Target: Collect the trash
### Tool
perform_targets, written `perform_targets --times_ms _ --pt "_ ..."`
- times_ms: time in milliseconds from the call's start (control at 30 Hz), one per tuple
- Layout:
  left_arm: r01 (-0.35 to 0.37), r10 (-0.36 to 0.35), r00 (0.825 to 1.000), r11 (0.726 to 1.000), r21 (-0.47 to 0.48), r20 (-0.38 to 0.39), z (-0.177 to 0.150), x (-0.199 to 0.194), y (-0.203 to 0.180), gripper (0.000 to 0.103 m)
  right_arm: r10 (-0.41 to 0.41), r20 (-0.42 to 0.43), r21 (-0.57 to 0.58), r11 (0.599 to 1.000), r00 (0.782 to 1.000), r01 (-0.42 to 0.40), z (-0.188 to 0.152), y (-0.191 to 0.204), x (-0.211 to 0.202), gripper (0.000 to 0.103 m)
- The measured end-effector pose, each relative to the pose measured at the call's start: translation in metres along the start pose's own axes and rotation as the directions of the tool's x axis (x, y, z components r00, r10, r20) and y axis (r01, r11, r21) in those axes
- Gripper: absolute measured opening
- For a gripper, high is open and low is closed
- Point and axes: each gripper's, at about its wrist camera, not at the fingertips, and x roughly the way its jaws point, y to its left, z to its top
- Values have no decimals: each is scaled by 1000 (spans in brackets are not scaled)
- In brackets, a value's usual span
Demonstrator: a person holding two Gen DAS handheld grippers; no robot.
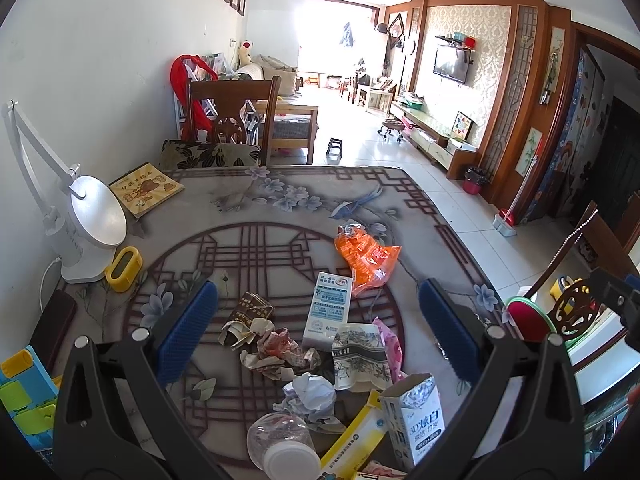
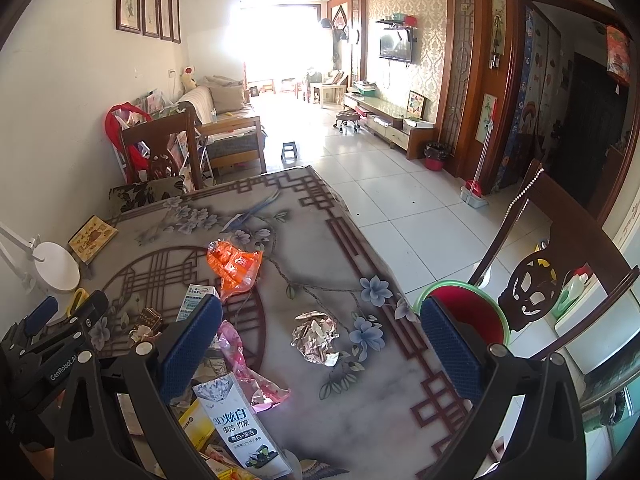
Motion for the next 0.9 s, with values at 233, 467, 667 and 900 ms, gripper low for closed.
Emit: perform_targets --times_ms 233,467,667,900 --pt "0 0 1000 1000 0 0 0 0 0 99 -2 0 0 1000 1000 2 0 0 0 96" --pt "-3 3 1000 1000 6 -4 -2 0 0 99 7 -7 -6 1000 1000 -7 -2 0 1 96" --pt "2 -2 1000 999 49 12 -10 -9 11 99 217 -172 -119 964 961 -239 -43 5 15 96" --pt "46 -37 994 996 83 -99 -34 -1 33 99 209 -533 -271 876 820 -399 -157 24 54 96"
